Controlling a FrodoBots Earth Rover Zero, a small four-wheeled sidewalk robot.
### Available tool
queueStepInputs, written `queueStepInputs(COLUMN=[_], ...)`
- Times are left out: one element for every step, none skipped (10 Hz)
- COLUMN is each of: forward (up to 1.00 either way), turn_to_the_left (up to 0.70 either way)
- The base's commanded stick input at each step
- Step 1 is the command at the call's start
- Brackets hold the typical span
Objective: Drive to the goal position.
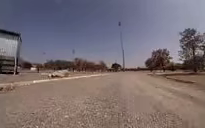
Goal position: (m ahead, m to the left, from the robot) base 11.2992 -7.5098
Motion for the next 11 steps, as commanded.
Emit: queueStepInputs(forward=[1.0, 1.0, 1.0, 1.0, 1.0, 1.0, 1.0, 1.0, 1.0, 1.0, 1.0], turn_to_the_left=[0.0, 0.0, 0.0, 0.0, 0.0, 0.0, 0.0, 0.0, 0.0, 0.0, 0.0])
